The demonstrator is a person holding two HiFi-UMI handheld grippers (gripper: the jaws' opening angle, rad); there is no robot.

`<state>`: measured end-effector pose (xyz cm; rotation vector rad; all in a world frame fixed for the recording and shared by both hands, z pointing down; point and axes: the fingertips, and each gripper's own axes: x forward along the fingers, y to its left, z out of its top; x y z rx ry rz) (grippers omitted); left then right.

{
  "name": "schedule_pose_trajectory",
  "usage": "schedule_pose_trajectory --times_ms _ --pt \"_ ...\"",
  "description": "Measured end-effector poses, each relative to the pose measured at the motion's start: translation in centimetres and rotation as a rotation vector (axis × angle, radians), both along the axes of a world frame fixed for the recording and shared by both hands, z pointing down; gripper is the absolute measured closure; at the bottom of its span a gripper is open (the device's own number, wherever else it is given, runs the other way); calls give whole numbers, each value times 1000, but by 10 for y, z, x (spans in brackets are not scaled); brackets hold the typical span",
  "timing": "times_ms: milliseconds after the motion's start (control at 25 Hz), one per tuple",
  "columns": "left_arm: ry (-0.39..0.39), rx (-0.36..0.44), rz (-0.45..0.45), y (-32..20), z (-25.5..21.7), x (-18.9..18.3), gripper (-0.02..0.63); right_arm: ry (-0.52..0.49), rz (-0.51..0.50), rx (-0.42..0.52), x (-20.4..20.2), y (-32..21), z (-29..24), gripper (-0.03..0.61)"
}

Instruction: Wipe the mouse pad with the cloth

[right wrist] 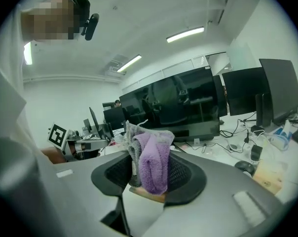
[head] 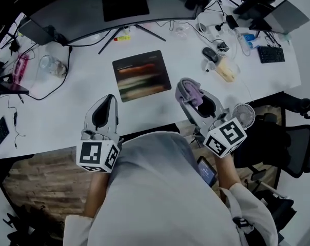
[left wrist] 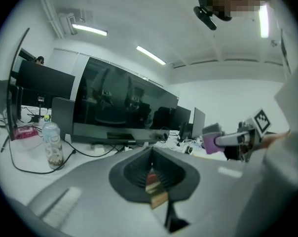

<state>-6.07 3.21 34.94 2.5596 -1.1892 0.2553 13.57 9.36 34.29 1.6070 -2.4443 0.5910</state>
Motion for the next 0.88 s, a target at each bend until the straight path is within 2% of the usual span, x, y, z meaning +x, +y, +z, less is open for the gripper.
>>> schedule_pose_trajectory --times_ms 200,400,560,880 --pt "-57 -15 8 7 -6 10 614 -6 -17 30 -2 -1 -16 400" --pt "-57 -33 13 14 -6 15 614 1 -30 20 -5 0 -15 400" --pt "-66 -61 -17 16 0 8 614 21 -35 -10 -10 1 -9 400" --pt "-5 -142 -27 19 12 0 614 9 -21 -36 -27 1 -1 400"
